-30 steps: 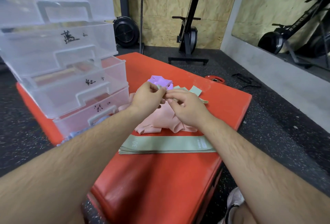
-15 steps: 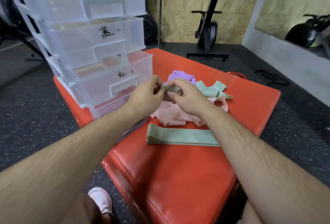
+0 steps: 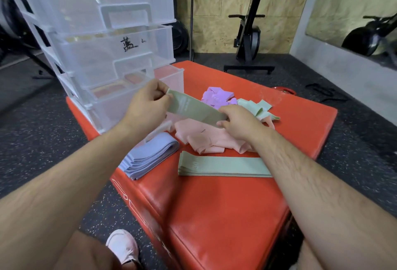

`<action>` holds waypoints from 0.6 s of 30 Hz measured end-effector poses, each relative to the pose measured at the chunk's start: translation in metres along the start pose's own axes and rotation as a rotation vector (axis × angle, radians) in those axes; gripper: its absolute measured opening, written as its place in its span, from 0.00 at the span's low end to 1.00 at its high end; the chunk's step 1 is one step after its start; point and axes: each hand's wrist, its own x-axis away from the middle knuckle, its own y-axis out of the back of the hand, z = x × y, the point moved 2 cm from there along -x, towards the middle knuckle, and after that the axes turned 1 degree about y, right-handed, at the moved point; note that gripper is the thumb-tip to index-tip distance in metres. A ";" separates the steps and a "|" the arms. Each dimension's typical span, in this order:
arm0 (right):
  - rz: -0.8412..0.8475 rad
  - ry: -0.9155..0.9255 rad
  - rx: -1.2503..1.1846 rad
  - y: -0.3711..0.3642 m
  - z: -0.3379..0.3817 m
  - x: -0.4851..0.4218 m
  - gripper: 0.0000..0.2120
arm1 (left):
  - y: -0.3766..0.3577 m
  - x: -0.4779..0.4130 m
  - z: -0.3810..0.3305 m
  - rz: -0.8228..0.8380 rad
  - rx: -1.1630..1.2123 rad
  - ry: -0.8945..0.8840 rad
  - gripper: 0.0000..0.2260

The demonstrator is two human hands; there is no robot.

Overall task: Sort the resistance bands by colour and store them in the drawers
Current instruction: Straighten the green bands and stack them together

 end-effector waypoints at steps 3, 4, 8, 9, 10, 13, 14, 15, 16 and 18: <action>0.014 -0.043 0.114 0.008 -0.017 0.003 0.05 | 0.007 -0.001 -0.004 -0.055 0.089 0.053 0.05; 0.008 -0.062 0.142 0.012 -0.022 0.004 0.04 | 0.009 -0.001 -0.004 -0.070 0.118 0.071 0.05; -0.055 -0.148 0.204 0.037 -0.043 0.017 0.04 | 0.017 -0.005 0.001 -0.135 0.211 0.153 0.02; -0.077 -0.173 0.182 0.044 -0.048 0.021 0.05 | 0.018 -0.007 0.004 -0.137 0.218 0.174 0.01; -0.102 -0.190 0.141 0.052 -0.054 0.025 0.05 | 0.018 -0.008 0.008 -0.130 0.225 0.199 0.02; -0.129 -0.218 -0.038 0.073 -0.071 0.038 0.03 | 0.014 -0.010 0.023 -0.077 0.208 0.306 0.06; -0.105 -0.225 -0.080 0.079 -0.075 0.044 0.02 | 0.011 -0.010 0.028 -0.049 0.192 0.335 0.06; -0.076 -0.231 -0.108 0.084 -0.079 0.051 0.03 | 0.007 -0.009 0.031 -0.019 0.171 0.354 0.07; -0.046 -0.242 -0.139 0.088 -0.082 0.058 0.04 | 0.003 -0.007 0.034 0.011 0.149 0.366 0.07; 0.013 -0.281 -0.246 0.094 -0.086 0.073 0.04 | -0.004 -0.004 0.038 0.073 0.099 0.394 0.05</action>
